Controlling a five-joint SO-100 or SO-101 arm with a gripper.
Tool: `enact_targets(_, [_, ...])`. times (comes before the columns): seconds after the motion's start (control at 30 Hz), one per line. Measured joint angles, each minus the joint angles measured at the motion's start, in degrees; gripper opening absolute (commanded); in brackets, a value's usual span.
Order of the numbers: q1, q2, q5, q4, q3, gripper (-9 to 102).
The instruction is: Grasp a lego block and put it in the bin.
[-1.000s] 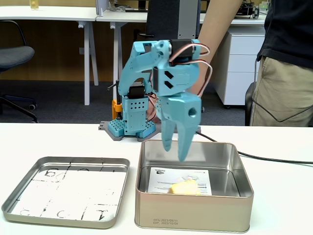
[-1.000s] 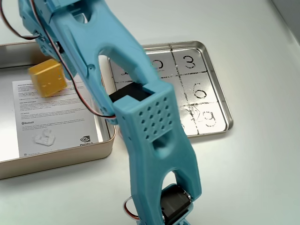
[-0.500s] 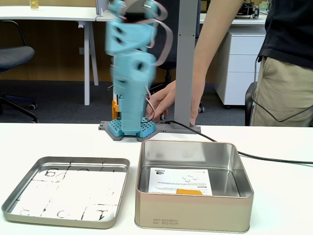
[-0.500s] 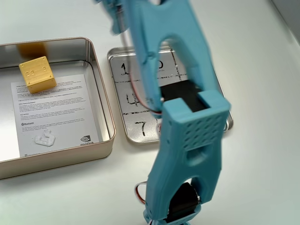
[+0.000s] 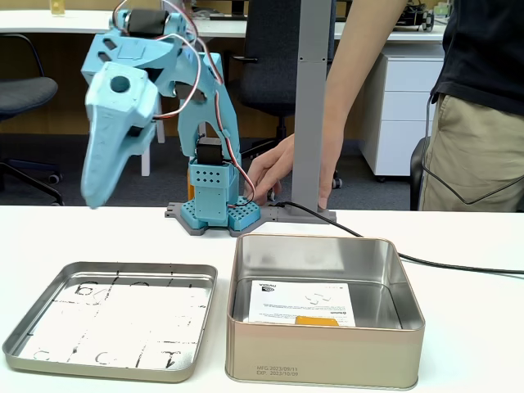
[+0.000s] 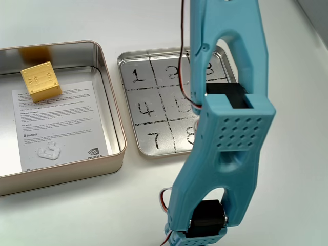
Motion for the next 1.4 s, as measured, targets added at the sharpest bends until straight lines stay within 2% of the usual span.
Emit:
enact_targets(0.13, [0.09,-2.11,0.0,-6.59,0.0,0])
enact_targets(0.57, [-2.02,-2.55,0.0,-7.21,5.01,0])
enact_targets(0.77, [-3.43,-0.35,0.0,-10.72,14.59,0])
enact_targets(1.0, [-4.13,10.2,0.0,-19.69,33.4,0])
enact_targets(1.4, [-5.45,14.15,0.0,-22.24,36.12,0])
